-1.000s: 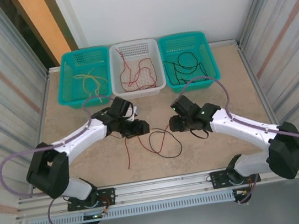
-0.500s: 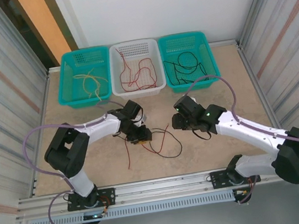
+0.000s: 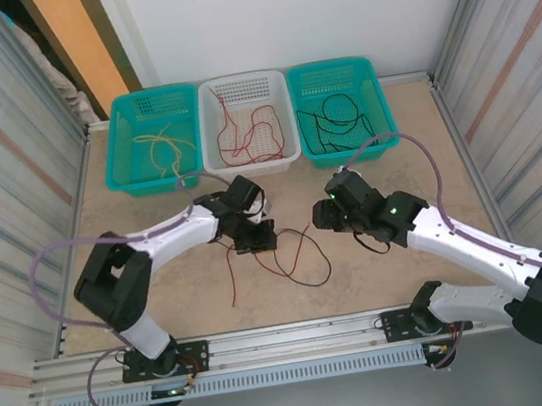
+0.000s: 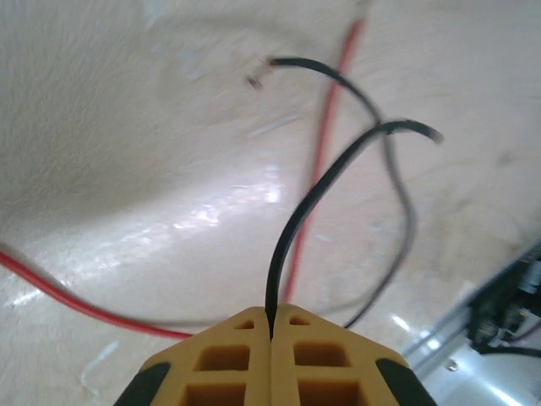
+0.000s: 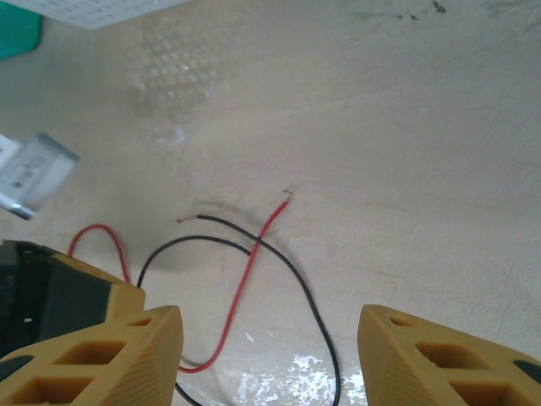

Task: Untangle the cables

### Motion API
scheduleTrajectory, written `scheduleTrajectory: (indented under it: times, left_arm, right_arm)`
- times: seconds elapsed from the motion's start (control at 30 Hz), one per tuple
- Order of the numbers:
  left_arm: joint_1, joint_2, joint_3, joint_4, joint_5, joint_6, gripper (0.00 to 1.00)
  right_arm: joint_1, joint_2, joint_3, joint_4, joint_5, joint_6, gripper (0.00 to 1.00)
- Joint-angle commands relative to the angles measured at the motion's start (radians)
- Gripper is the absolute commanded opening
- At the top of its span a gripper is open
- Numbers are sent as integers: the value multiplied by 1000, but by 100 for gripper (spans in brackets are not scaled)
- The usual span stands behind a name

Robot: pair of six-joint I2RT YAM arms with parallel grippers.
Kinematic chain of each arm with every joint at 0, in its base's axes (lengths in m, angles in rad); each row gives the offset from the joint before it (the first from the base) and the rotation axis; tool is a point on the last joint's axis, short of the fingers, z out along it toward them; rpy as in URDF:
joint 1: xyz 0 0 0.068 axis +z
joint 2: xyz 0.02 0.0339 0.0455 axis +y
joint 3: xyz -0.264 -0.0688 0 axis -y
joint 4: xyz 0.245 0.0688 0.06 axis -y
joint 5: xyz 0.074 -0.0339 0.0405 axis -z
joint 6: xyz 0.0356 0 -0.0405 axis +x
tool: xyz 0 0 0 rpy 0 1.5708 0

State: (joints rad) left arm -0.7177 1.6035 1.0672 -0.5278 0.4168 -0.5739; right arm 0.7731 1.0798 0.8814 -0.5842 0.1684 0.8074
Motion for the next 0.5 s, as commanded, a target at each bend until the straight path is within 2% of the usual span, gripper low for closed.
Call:
scheduleTrajectory:
  times: [0.0,0.23,0.47]
  left_arm:
    - [-5,-139,81,-28,-22,60,0]
    - [-5,-325,157,-4,20,133,0]
    - [38,-359,235,-6,121,127,0]
  right_arm:
    - [11,-42,2,66,-30,-17,61]
    - [25,-62,21,125,-68,-46,64]
    - [71,-72,36,199,-112,-80,65]
